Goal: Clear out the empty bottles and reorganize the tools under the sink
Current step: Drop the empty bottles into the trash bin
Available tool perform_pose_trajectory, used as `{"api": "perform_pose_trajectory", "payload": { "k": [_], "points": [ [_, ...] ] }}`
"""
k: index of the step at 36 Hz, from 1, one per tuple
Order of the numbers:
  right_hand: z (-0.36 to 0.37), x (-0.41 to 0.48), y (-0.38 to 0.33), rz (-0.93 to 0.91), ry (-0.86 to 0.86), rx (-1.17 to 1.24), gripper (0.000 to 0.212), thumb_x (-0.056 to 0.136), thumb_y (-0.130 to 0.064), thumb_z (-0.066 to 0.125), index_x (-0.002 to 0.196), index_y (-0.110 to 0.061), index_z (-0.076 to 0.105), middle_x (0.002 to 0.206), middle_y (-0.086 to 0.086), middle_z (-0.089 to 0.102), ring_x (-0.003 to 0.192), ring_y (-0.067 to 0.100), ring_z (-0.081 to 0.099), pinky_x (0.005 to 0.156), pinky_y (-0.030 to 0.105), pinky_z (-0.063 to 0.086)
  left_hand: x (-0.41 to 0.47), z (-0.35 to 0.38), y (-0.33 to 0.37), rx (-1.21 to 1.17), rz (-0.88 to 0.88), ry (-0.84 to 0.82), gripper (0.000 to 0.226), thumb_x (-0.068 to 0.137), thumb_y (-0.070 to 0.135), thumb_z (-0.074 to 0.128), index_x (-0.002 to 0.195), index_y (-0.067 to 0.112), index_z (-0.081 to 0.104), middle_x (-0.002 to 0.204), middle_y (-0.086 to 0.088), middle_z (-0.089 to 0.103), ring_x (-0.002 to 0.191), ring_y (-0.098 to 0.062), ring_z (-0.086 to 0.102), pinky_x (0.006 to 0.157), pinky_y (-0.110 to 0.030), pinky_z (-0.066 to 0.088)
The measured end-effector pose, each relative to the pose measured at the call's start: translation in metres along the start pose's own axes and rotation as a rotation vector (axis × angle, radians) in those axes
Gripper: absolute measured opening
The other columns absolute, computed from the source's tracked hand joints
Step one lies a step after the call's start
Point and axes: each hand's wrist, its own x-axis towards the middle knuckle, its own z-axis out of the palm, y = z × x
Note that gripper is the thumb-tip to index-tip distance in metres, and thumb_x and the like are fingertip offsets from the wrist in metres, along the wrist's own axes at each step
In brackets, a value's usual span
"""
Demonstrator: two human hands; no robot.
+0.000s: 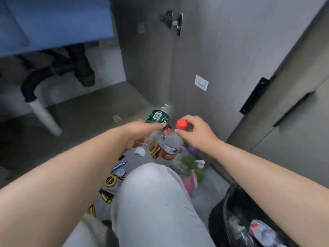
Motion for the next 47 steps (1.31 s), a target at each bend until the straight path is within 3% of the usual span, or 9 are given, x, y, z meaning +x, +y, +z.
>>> {"api": "perform_pose_trajectory", "payload": {
  "k": [10, 15, 21, 28, 33, 37, 41, 44, 47],
  "points": [
    [-0.136, -0.123, 0.019, 0.098, 0.246, 0.061, 0.028, 0.078, -0.031, 0.078, 0.081, -0.012, 0.058, 0.066, -0.005, 0.050, 0.062, 0.012, 0.042, 0.060, 0.030, 0.037, -0.056, 0.105, 0.058, 0.190, 0.052, -0.275, 0.081, 0.058, 0.067, 0.085, 0.119, 0.017, 0.066, 0.101, -0.007, 0.078, 0.083, -0.025, 0.074, 0.087, -0.047, 0.059],
    [-0.182, -0.175, 0.046, 0.173, 0.340, 0.009, 0.028, 0.078, -0.022, 0.072, 0.075, -0.006, 0.049, 0.064, -0.001, 0.045, 0.058, 0.015, 0.038, 0.056, 0.028, 0.034, -0.081, 0.164, 0.061, 0.195, 0.030, -0.421, 0.059, 0.079, 0.035, 0.079, 0.125, 0.006, 0.056, 0.099, -0.017, 0.065, 0.086, -0.032, 0.061, 0.084, -0.051, 0.054],
    [-0.195, -0.221, 0.088, 0.337, 0.242, -0.107, 0.026, 0.077, -0.026, 0.069, 0.079, -0.008, 0.051, 0.073, 0.009, 0.060, 0.065, 0.025, 0.062, 0.067, 0.048, 0.057, -0.103, 0.210, 0.058, 0.272, -0.005, -0.515, 0.039, 0.088, 0.025, 0.076, 0.118, 0.010, 0.057, 0.113, -0.019, 0.066, 0.090, -0.033, 0.066, 0.080, -0.045, 0.058],
    [-0.143, -0.254, 0.145, 0.499, 0.074, -0.107, 0.025, 0.066, -0.038, 0.061, 0.081, -0.023, 0.048, 0.063, 0.001, 0.070, 0.048, 0.019, 0.069, 0.061, 0.043, 0.062, -0.100, 0.237, 0.046, 0.354, 0.020, -0.444, 0.054, 0.082, 0.037, 0.083, 0.115, 0.001, 0.060, 0.089, -0.018, 0.065, 0.070, -0.030, 0.065, 0.080, -0.047, 0.062],
    [-0.103, -0.266, 0.167, 0.530, -0.026, -0.175, 0.028, 0.065, -0.039, 0.060, 0.082, -0.025, 0.042, 0.075, 0.000, 0.065, 0.065, 0.025, 0.063, 0.058, 0.038, 0.049, -0.092, 0.245, 0.037, 0.416, 0.044, -0.403, 0.038, 0.085, 0.047, 0.077, 0.086, 0.016, 0.054, 0.079, -0.006, 0.052, 0.035, -0.004, 0.055, 0.039, -0.014, 0.045],
    [-0.077, -0.273, 0.175, 0.593, -0.241, -0.214, 0.028, 0.070, -0.036, 0.061, 0.087, -0.022, 0.044, 0.081, 0.009, 0.065, 0.051, 0.025, 0.060, 0.050, 0.036, 0.052, -0.089, 0.243, 0.033, 0.520, 0.064, -0.312, 0.074, 0.075, 0.069, 0.074, 0.125, 0.015, 0.059, 0.112, -0.001, 0.064, 0.086, -0.010, 0.065, 0.059, -0.026, 0.047],
    [-0.063, -0.271, 0.178, 0.645, -0.481, -0.453, 0.026, 0.076, -0.040, 0.064, 0.086, -0.016, 0.060, 0.076, 0.003, 0.063, 0.056, 0.023, 0.058, 0.058, 0.029, 0.051, -0.091, 0.242, 0.030, 0.495, 0.050, -0.280, 0.078, 0.072, 0.072, 0.073, 0.127, 0.018, 0.061, 0.107, 0.004, 0.065, 0.085, -0.008, 0.062, 0.056, -0.023, 0.041],
    [-0.071, -0.257, 0.172, 0.659, -0.336, -0.362, 0.028, 0.085, -0.035, 0.061, 0.095, -0.011, 0.070, 0.090, 0.008, 0.072, 0.080, 0.026, 0.067, 0.076, 0.033, 0.057, -0.089, 0.241, 0.027, 0.466, 0.026, -0.277, 0.070, 0.075, 0.067, 0.073, 0.122, 0.017, 0.062, 0.112, -0.002, 0.067, 0.095, -0.016, 0.065, 0.063, -0.027, 0.046],
    [-0.088, -0.241, 0.160, 0.673, -0.085, 0.191, 0.025, 0.091, -0.029, 0.056, 0.099, -0.009, 0.070, 0.098, 0.012, 0.075, 0.085, 0.025, 0.071, 0.088, 0.043, 0.059, -0.089, 0.243, 0.026, 0.270, -0.038, -0.321, 0.059, 0.080, 0.047, 0.076, 0.121, 0.007, 0.061, 0.107, -0.012, 0.069, 0.086, -0.028, 0.070, 0.075, -0.037, 0.056]
  ]
}}
